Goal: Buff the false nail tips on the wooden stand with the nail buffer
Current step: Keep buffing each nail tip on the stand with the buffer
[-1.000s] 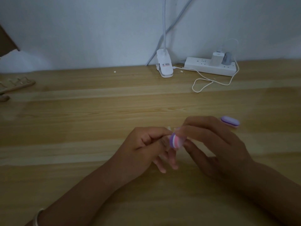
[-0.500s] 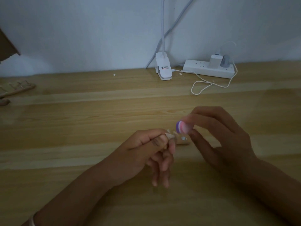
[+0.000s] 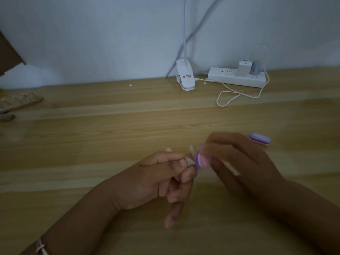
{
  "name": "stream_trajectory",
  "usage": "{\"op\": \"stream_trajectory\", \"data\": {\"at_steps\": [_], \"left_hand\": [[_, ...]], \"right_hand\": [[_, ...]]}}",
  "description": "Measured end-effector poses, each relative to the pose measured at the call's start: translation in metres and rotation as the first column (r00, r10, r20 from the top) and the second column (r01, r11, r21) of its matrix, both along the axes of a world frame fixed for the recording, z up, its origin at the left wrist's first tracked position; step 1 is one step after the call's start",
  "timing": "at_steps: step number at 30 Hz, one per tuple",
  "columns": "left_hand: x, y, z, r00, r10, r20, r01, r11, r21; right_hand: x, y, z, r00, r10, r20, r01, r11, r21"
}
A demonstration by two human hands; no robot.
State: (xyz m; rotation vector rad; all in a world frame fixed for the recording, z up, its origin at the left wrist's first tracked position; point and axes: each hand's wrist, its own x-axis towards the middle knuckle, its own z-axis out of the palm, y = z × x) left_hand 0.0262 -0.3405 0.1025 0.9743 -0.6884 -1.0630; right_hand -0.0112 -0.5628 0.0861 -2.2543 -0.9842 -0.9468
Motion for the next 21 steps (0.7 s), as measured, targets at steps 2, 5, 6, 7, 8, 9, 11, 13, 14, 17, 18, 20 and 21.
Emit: {"op": "stream_trajectory", "data": {"at_steps": [2,5,6,7,8,9,11,13,14,17,18,20,21], "left_hand": [[0.001,0.001,0.000,1.000,0.007,0.013,-0.007,1.000,0.008],[0.001,0.001,-0.003,1.000,0.007,0.013,-0.007,1.000,0.009],[0.001,0.001,-0.004,1.000,0.000,0.009,0.000,1.000,0.011],[0.001,0.001,-0.004,1.000,-0.007,0.010,0.007,1.000,0.014],[0.001,0.002,-0.003,1.000,-0.008,0.014,0.008,1.000,0.016],[0.001,0.002,-0.001,1.000,0.006,0.022,-0.006,1.000,0.017],[0.001,0.001,0.003,0.991,0.102,0.091,-0.105,0.994,0.030],[0.000,-0.003,0.004,0.937,0.271,0.222,-0.287,0.957,0.044],[-0.002,-0.006,0.004,0.895,0.349,0.277,-0.374,0.927,0.042],[-0.007,-0.011,0.001,0.779,0.492,0.390,-0.539,0.842,0.015],[-0.009,-0.012,0.000,0.739,0.518,0.432,-0.576,0.818,0.004],[-0.011,-0.013,-0.001,0.641,0.540,0.545,-0.632,0.775,-0.023],[-0.012,-0.014,-0.001,0.597,0.546,0.588,-0.655,0.754,-0.035]], "right_hand": [[0.005,-0.003,0.004,0.998,-0.041,0.039,0.039,0.998,0.048],[-0.004,0.009,0.001,0.995,0.056,0.082,-0.061,0.997,0.055],[-0.006,0.010,-0.002,0.993,0.076,0.088,-0.078,0.997,0.021],[-0.004,0.007,-0.003,0.994,0.070,0.079,-0.069,0.998,-0.010],[0.001,0.002,-0.003,0.998,0.018,0.062,-0.017,1.000,-0.023],[0.006,-0.004,-0.002,0.998,-0.049,0.037,0.050,0.999,-0.014],[0.014,-0.012,0.001,0.989,-0.141,-0.035,0.142,0.988,0.052],[0.015,-0.012,0.003,0.985,-0.160,-0.067,0.167,0.979,0.115],[0.014,-0.011,0.004,0.986,-0.156,-0.058,0.163,0.978,0.134],[0.008,-0.006,0.005,0.991,-0.134,0.007,0.132,0.981,0.141],[0.005,-0.004,0.005,0.993,-0.113,0.026,0.109,0.986,0.124],[0.002,0.000,0.004,0.998,-0.057,0.036,0.055,0.997,0.058],[0.003,0.000,0.003,0.999,-0.043,0.025,0.043,0.999,0.025]]}}
